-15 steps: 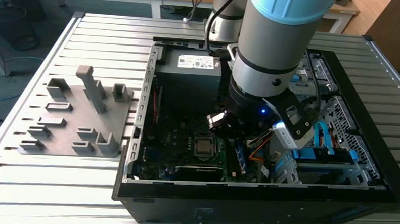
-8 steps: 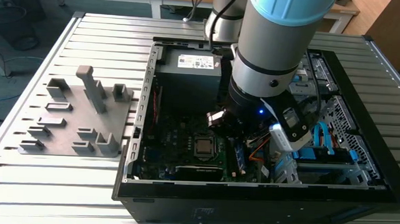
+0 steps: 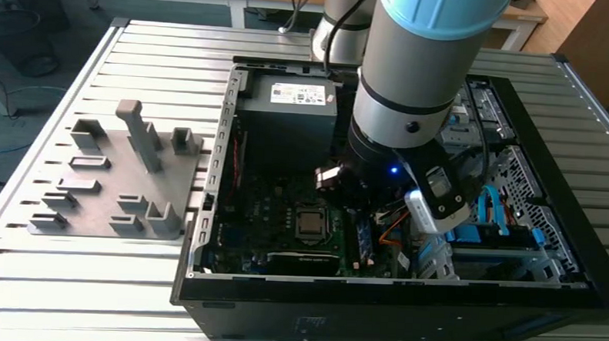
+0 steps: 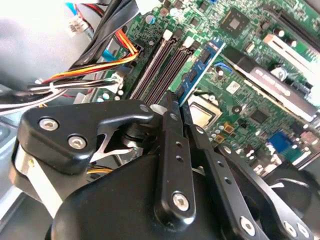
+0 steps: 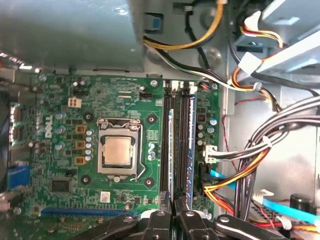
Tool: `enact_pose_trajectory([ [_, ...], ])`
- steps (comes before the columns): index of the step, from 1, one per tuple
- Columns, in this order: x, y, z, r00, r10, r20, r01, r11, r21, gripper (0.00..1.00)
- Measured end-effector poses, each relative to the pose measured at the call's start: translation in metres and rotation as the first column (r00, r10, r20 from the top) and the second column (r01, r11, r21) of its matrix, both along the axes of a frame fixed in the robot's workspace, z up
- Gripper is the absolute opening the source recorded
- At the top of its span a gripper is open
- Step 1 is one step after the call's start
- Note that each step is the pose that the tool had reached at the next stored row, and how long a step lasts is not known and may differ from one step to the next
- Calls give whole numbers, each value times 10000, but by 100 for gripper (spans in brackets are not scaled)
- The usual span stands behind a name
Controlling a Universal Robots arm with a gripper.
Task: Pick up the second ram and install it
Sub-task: 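Insert the second ram into the second slot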
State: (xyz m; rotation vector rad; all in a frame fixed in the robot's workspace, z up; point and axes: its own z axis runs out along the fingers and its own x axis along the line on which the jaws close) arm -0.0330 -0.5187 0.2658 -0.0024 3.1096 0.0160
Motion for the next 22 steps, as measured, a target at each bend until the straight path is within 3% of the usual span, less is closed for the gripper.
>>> enact_pose_trajectory([
  [3,0,0,-2,9992,-408,0,408,9992,1,14],
  [10,0,1,-2,9990,-455,0,455,9990,6,14],
  [11,-1,1,-3,9990,-457,-2,457,9989,70,14],
  [13,0,1,-3,9990,-455,-16,455,9982,378,14],
  [14,-1,1,-3,9990,-454,-19,454,9980,433,14],
  [18,-1,1,-6,10000,88,-19,-87,9990,438,14],
  [22,0,1,-5,9999,104,-20,-103,9990,438,14],
])
